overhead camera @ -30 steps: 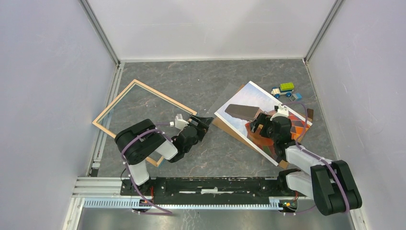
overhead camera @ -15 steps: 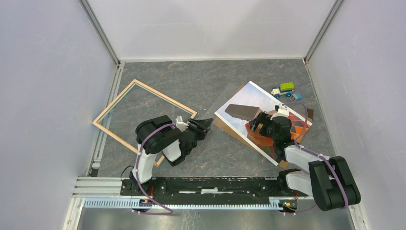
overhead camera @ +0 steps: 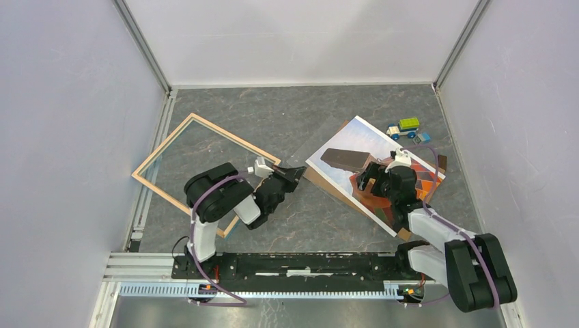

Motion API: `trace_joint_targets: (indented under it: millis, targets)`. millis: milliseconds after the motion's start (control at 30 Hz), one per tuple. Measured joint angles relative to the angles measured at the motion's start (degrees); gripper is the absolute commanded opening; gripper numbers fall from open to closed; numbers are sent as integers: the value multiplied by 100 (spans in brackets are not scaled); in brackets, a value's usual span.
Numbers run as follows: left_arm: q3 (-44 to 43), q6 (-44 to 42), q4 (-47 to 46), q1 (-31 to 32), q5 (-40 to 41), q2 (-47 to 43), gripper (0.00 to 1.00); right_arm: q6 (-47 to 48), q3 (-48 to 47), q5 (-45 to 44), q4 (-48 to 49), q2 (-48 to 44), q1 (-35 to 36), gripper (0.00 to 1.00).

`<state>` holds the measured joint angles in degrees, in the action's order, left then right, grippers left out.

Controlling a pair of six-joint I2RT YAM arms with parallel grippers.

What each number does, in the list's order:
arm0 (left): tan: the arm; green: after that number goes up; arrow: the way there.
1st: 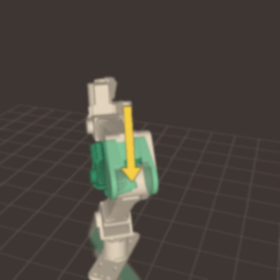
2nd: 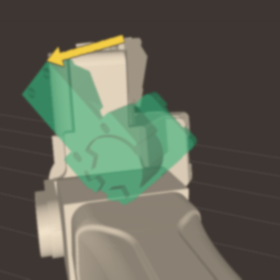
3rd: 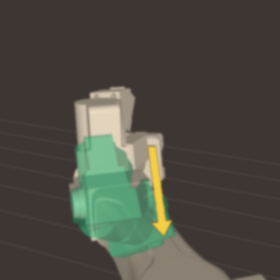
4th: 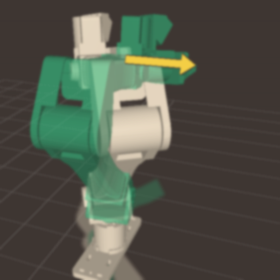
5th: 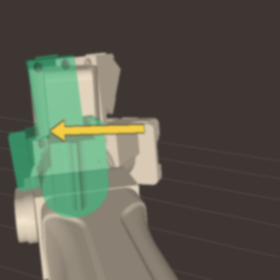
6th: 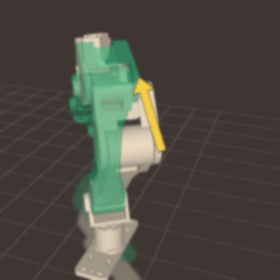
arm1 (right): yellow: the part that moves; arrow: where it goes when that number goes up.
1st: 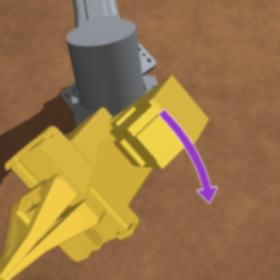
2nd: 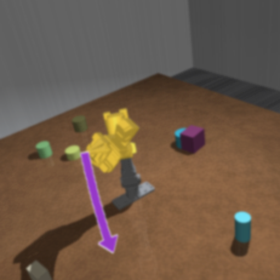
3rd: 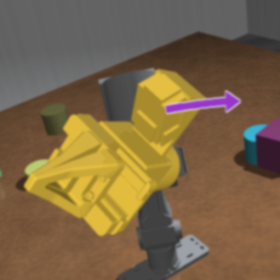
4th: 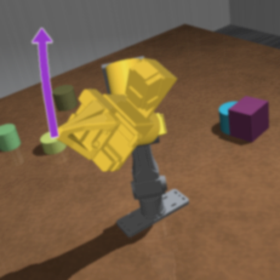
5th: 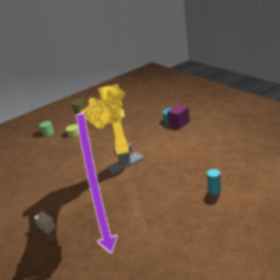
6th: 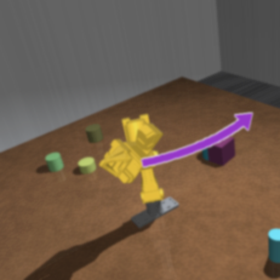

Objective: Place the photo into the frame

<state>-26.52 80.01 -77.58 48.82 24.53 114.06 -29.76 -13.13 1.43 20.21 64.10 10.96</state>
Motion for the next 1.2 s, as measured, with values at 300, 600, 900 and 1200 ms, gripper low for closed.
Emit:
trace_joint_targets:
  millis: [300, 600, 900, 1200]
  targets:
    - [-68, -243, 892, -468, -774, -1130, 2, 894, -608, 20, -1735, -570, 0, 98]
    - [334, -782, 3318, -2188, -2415, -3604, 2, 1508, -1204, 369, -2468, -599, 2, 98]
    - [63, -2044, 6817, -4444, -3403, -5532, 2, 1248, -1204, 1123, -2164, -225, 31, 98]
    - [-949, -3473, 8961, -6022, -4428, -4627, 2, 841, -1456, 1631, -1357, 868, 125, 97]
